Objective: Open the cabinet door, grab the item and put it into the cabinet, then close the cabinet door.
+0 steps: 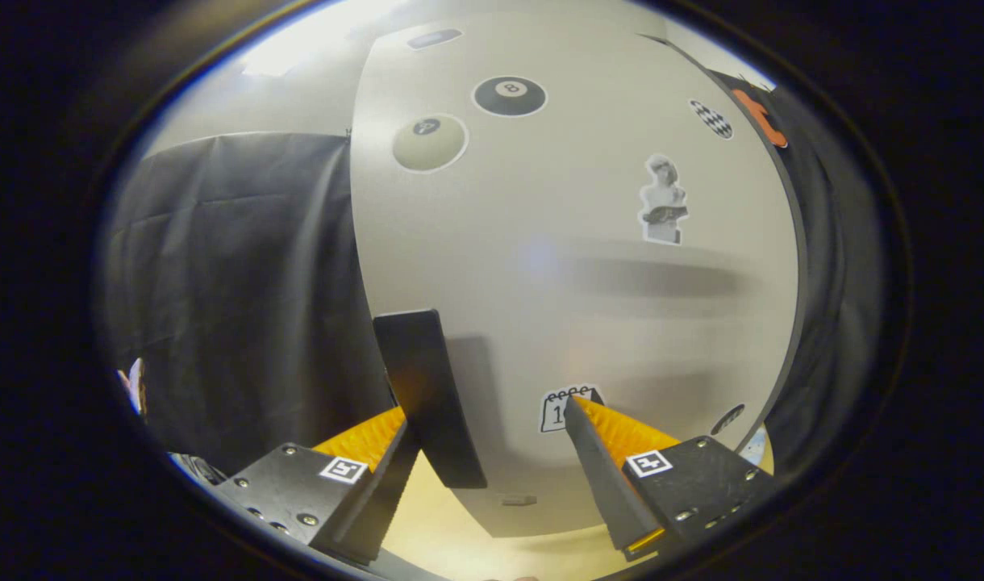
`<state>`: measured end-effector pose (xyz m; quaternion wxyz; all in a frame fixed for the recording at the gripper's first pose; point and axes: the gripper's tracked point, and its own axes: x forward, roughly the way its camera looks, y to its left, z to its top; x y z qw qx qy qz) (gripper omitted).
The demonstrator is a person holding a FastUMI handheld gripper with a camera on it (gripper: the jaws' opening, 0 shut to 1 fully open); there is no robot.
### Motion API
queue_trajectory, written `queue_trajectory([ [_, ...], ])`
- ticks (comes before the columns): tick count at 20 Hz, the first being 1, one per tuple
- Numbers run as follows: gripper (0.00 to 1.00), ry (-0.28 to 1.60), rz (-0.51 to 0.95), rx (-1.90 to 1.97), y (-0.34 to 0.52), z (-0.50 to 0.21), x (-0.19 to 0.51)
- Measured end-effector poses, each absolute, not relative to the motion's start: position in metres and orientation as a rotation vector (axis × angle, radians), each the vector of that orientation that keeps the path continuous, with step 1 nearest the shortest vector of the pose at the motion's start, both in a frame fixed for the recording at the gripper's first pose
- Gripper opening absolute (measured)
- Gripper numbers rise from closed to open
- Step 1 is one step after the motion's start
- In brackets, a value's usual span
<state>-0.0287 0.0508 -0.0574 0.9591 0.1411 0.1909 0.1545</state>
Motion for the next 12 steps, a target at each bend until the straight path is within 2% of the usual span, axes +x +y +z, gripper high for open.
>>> queue_trajectory([
  [12,1.00,0.369,0.309,0.299,0.0549,-0.0557,-0.0367],
])
